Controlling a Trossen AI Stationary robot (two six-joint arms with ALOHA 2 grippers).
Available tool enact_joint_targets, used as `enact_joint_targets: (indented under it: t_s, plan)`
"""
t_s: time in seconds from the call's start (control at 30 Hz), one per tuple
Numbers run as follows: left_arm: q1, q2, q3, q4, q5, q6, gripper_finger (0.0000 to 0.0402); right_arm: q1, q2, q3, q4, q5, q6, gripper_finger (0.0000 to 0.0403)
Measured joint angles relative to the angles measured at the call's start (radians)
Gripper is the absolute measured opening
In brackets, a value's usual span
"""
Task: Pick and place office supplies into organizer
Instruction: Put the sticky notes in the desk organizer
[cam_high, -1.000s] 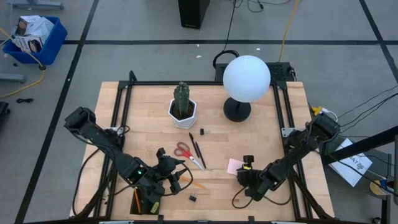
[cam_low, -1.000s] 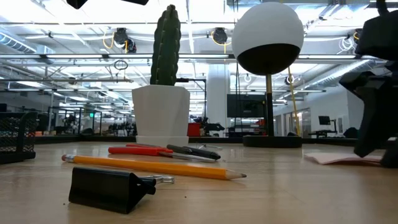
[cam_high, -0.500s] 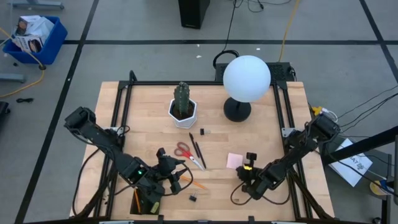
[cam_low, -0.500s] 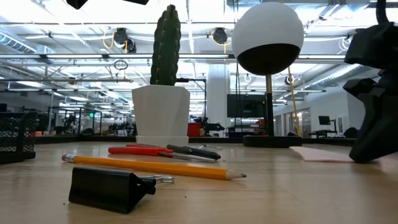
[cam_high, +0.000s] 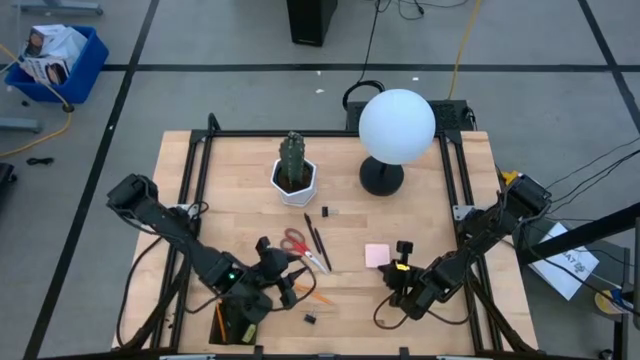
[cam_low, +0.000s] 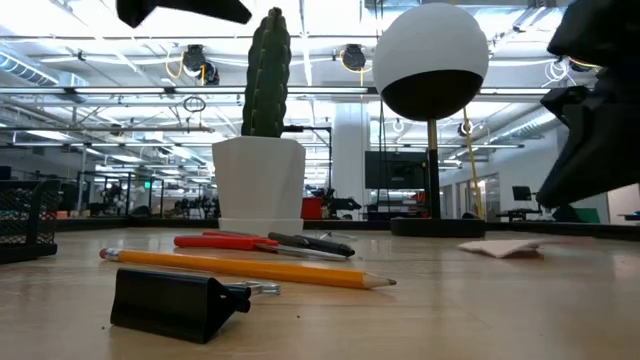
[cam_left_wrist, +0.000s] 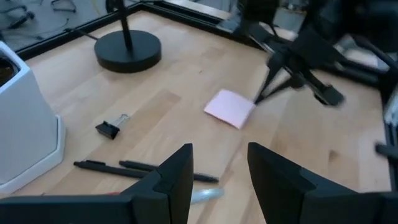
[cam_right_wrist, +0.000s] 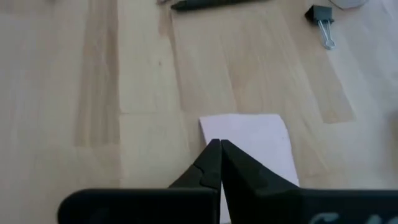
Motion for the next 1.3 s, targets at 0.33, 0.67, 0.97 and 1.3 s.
enact_joint_targets:
  t_s: [0.33, 0.67, 0.97, 1.3]
  plan:
    - [0.150, 0.070, 0.000, 0.148, 0.242, 0.127, 0.0157, 0.001, 0.000, 0.000, 0.061, -0.092, 0.003, 0.0000]
    - [0.185, 0.097, 0.000, 0.247, 0.296, 0.199, 0.0157, -0.052, -0.099, 0.001, 0.027, -0.204, 0.147, 0.0059]
    - [0.286, 0.164, -0.002, 0.271, 0.495, 0.253, 0.0145, -0.080, -0.148, -0.030, -0.071, -0.207, 0.269, 0.0135]
    - [0.412, 0.283, 0.000, 0.392, 0.710, 0.092, 0.0140, -0.088, -0.148, -0.084, -0.088, -0.277, 0.530, 0.0157]
